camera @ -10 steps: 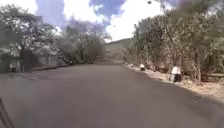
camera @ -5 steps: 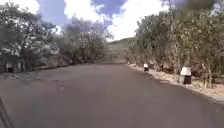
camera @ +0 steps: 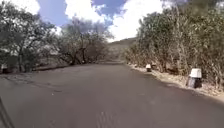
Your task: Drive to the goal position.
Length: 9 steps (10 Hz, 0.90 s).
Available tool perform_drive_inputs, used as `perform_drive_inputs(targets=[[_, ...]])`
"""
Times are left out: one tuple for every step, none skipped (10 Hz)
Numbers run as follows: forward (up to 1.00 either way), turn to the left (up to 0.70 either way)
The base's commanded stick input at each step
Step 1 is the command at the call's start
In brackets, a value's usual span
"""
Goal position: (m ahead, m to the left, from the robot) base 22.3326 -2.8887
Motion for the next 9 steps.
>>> perform_drive_inputs(targets=[[0.7,0.0],[0.7,0.0],[0.7,0.0],[0.7,0.0],[0.7,0.0],[0.7,0.0],[0.7,0.0],[0.7,0.0],[0.7,0.0]])
